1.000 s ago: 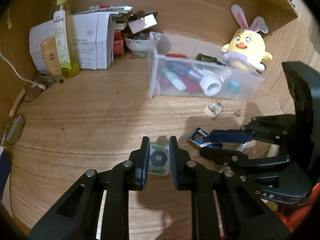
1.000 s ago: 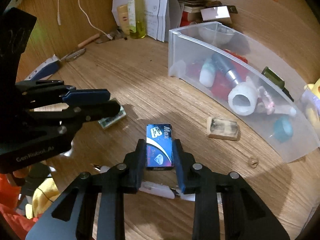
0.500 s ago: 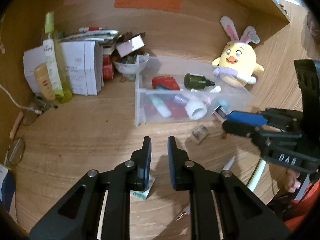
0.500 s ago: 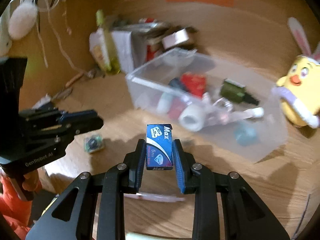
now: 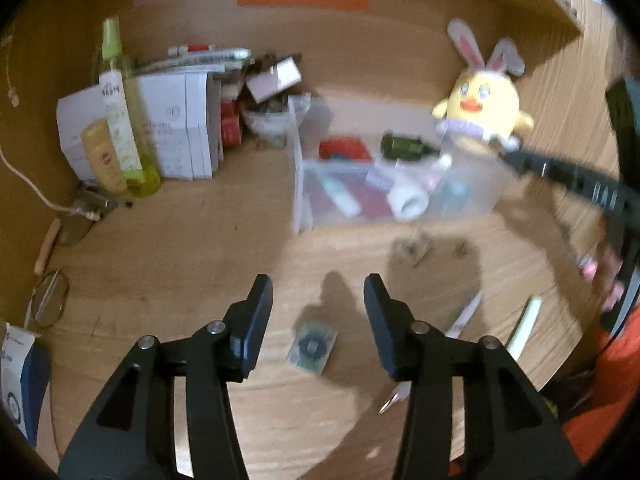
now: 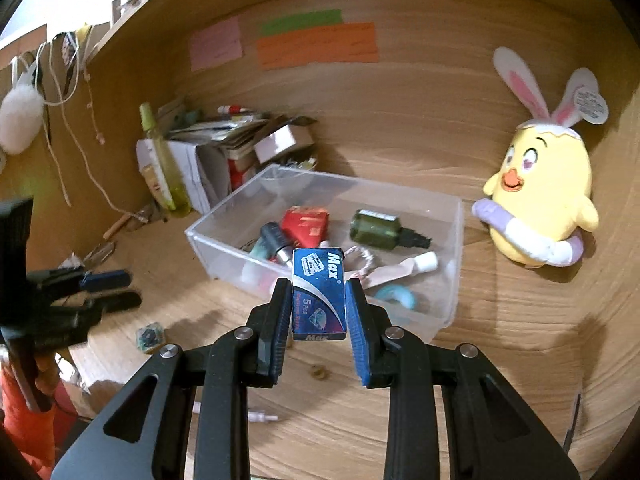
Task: Organize objects
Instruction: 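Lift the blue Max box toward the bin with right gripper while left gripper opens, then carry the gear card and Max box into the bin and open both grippers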
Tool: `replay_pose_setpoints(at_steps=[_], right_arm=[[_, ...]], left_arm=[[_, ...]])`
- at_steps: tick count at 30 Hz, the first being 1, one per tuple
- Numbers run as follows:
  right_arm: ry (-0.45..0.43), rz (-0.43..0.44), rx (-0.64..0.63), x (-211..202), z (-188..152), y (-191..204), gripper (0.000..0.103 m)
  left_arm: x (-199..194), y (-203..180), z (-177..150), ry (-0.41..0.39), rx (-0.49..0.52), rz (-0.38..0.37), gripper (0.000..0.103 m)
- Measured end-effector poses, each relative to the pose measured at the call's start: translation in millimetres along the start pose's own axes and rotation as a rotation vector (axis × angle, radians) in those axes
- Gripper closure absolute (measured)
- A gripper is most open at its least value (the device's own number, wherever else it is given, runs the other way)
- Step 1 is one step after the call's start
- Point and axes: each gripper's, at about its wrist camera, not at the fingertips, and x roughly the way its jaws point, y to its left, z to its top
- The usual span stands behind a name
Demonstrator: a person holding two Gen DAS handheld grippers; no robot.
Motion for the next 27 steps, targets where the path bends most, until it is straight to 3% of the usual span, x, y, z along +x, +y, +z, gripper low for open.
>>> replay_pose_setpoints(at_steps=[9,10,13,20,27], right_arm=[[-0.014,-0.031,0.032,3.7,9.1,-18.7,0.078],[-0.015,-0.033,0.034,4.2,9.5,-20.4,0.078],[-0.016,-0.043,0.043,5.9,11.4,-24.9,0.078],[-0.023,-0.068,0.051,11.5,19.8,-34.2,0.078],[-0.037,-0.078,0.047,18.7,34.5,-39.3,0.078]], left_arm=[[26.5,1.8,-22.8,0.112,-0.006,0.023,0.057],[27.5,1.4,-23.7,0.112,-0.005,0.025,0.059],[32.4,-0.9,-25.1,0.122,0.007,0.030,0.079],[34.2,-4.7,-13.7,0.089,0.009,0.030,0.079],[20.3,-11.5,26.7,-0.022,0.008,-0.001,0.079]])
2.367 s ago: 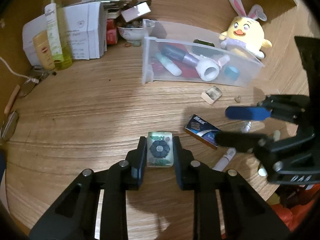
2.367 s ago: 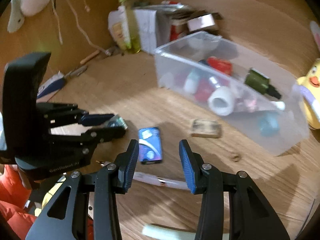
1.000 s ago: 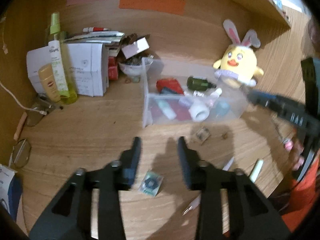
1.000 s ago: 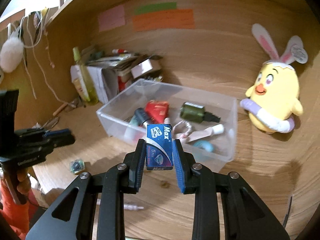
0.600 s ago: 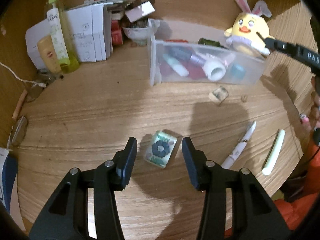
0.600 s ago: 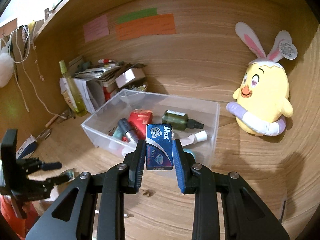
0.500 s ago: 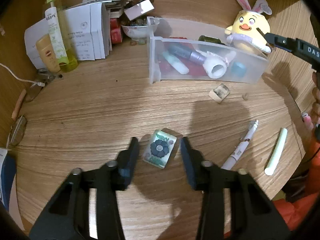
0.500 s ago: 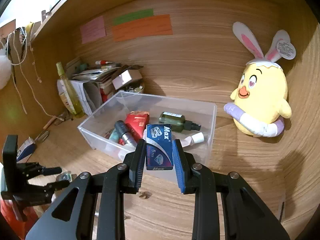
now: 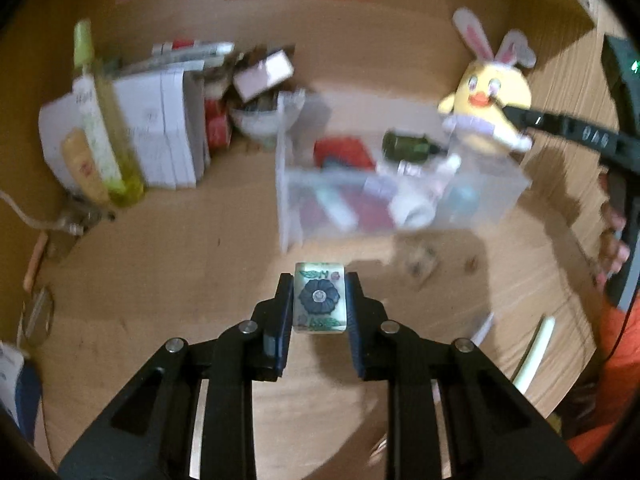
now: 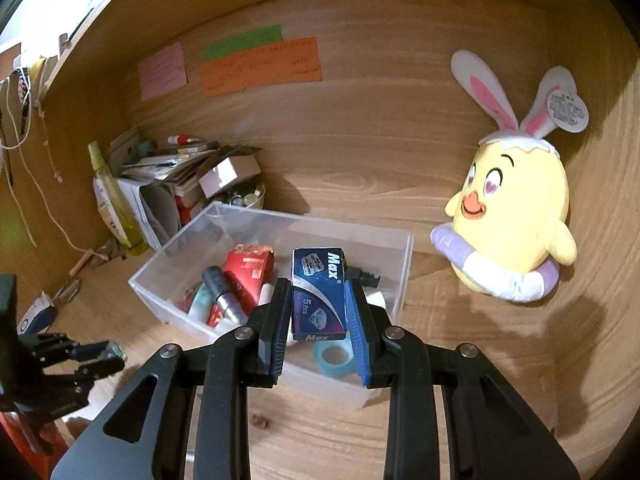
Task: Organize objects
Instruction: 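Carry the gear card and Max box into the bin and open both grippers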
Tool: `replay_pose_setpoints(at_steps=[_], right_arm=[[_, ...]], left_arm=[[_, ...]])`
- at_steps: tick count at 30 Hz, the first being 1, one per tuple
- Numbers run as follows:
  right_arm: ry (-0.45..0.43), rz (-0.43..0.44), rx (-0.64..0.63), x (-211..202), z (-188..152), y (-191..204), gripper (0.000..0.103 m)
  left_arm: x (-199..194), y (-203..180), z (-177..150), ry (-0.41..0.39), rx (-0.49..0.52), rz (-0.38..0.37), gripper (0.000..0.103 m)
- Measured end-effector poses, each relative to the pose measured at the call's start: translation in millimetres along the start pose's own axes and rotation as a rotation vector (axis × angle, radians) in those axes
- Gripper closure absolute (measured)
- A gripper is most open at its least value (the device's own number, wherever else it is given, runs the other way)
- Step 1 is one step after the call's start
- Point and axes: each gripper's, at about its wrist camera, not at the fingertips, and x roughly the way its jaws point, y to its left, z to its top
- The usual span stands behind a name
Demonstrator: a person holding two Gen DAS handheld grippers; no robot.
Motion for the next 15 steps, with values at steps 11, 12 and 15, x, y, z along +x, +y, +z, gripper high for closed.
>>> replay_pose_setpoints(at_steps=[11,12,15], right_arm=[[-0.036,0.004,-0.012,3.9,18.4,3.7,0.078],[-0.036,0.004,-0.012,4.7,19.1,4.3,0.078],[-0.024,0.006,-0.009,11.6,19.6,5.2,0.078]], left_arm=[[-10.8,-22.1,58.3,-0.133,0.044,-0.013,0.079],[-10.0,-23.0,60.5,-0.137,0.045,-0.014,0.079],[-2.2,-24.8,70.7,-0.138,0.041,-0.015,0.079]])
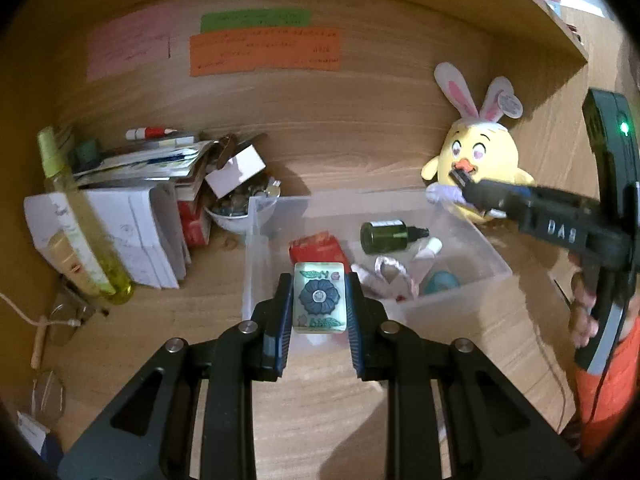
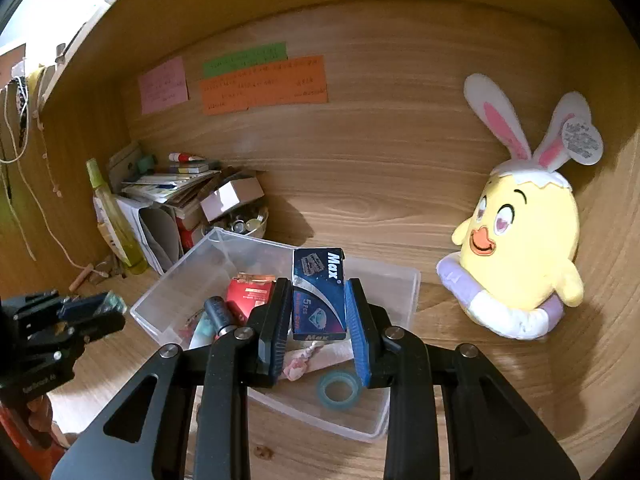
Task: Organize objects
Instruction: 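Carry the gear card and Max box into the bin and open both grippers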
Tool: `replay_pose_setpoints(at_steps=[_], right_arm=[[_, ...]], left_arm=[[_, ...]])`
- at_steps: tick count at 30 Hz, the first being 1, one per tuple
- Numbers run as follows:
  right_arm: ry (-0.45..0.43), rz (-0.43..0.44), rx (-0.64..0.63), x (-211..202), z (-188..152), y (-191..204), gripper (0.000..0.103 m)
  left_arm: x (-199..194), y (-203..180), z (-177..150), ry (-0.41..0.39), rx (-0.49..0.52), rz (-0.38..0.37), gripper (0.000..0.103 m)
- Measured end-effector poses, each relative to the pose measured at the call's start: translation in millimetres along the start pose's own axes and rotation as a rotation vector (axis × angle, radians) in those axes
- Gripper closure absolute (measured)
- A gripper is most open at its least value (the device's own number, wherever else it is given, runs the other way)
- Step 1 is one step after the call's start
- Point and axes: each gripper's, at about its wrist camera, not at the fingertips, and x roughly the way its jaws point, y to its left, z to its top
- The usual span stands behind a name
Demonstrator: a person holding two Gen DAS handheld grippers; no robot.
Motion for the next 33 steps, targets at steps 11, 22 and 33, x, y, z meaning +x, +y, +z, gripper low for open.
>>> replay_pose_setpoints(at_steps=[11,22,33], right_arm=[[0.119,-0.003,0.012,50.4,-17.3,-0.6,0.078],[0.197,-0.028,-0.013,79.3,-30.8,1.9,0.078],[0.219,-0.013,-0.031,86.3,-34.3,9.5,0.078]], left_arm=[[45.7,9.0,11.3,0.062,-0.027,0.016,0.079],[79.8,12.1,8.6,0.121,-0.029,0.007,0.079],[90.7,11.4,4.5,0.144,-0.018,0.016,0.079]])
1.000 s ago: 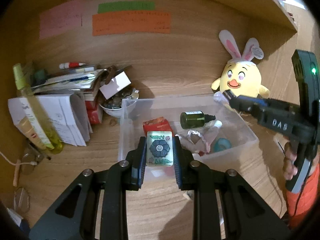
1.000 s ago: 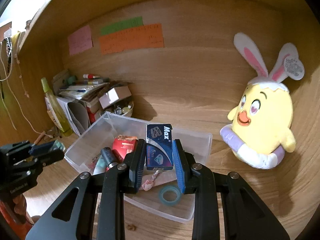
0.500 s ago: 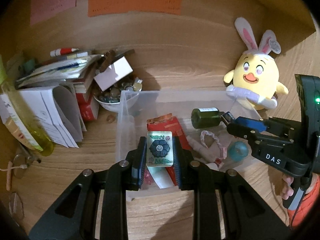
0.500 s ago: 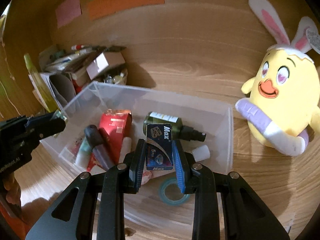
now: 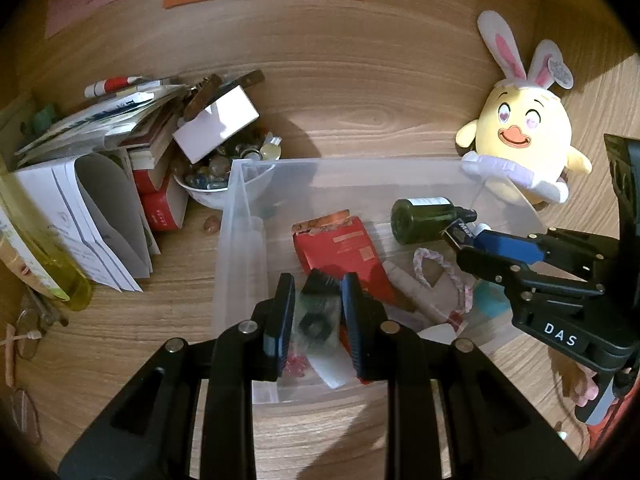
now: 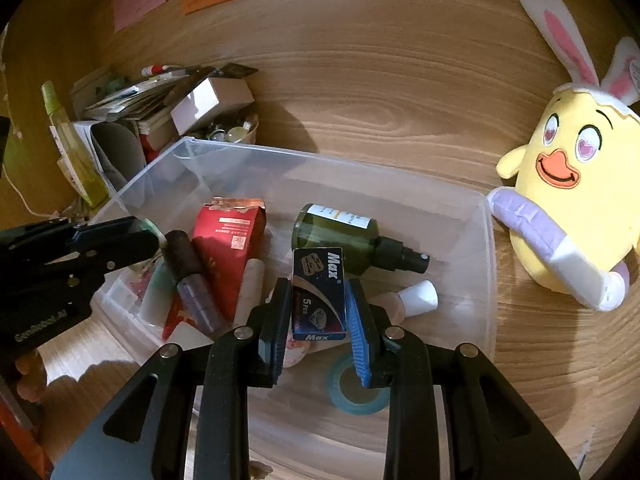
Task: Organize objects
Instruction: 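Carry the gear card and Max box into the bin and open both grippers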
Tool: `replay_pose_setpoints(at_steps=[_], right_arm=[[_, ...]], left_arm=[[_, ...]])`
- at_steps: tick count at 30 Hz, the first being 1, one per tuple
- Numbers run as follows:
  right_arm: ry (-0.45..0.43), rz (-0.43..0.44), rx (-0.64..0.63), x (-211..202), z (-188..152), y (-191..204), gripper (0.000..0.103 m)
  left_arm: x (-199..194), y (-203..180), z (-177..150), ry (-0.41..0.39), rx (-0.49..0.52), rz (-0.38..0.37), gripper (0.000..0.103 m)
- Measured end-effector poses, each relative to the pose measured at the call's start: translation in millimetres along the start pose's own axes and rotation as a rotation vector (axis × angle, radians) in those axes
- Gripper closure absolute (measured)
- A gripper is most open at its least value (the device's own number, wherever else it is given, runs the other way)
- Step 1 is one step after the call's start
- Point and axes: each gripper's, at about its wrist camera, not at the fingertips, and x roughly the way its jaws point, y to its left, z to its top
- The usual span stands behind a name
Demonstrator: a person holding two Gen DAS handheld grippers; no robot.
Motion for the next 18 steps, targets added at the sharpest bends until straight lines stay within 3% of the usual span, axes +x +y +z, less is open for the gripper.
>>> replay_pose_setpoints(at_steps=[6,10,14,18], right_arm=[[-0.001,-0.004,0.003,-1.7,0.3,0.7,0.076],[-0.017,-0.015,-0.011,-10.0,0.1,3.5,0.059],[-0.059,-0.019,-0.029,-27.8,0.2,8.5,0.046],[-0.086,0.002,-0.030,-48.0,-5.0,9.6,0.040]], left_arm=[[-11.4,-9.1,-0.2,-0.023,0.035,0.005,0.073],[-25.2,-14.8,-0.7,-0.060,0.053,0.012,0.053],[-39.6,-16.7,-2.8,-0.086,0.054,0.014,0.042],[-55.7,-18.0,-9.0,-0.111,0.066,0.031,0.031]])
